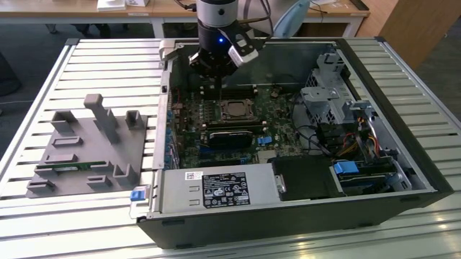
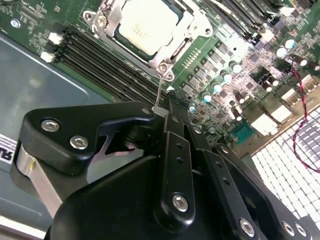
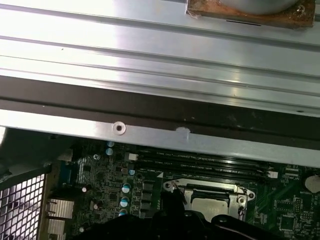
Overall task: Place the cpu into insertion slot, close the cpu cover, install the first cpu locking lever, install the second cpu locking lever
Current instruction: 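Install the first cpu locking lever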
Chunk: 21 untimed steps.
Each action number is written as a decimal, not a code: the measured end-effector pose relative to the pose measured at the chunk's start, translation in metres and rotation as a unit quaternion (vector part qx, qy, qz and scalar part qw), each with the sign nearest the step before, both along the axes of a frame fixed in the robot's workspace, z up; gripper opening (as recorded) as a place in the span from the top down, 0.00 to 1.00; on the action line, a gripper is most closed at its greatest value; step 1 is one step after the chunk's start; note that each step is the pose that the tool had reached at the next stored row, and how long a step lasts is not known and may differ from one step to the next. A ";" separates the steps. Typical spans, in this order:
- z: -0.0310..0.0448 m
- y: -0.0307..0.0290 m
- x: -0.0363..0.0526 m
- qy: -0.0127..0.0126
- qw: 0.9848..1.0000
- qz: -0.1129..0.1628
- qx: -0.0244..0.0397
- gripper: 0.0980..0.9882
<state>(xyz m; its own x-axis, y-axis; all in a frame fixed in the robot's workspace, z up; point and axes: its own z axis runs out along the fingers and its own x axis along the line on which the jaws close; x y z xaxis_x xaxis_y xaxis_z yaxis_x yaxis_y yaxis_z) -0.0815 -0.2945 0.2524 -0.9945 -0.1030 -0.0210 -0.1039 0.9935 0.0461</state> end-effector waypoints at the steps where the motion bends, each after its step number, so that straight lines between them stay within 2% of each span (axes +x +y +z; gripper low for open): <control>1: -0.0001 0.0000 0.0009 0.000 1.000 0.000 0.000 0.99; 21: -0.0007 0.0000 0.0099 0.000 1.000 0.000 0.000 0.99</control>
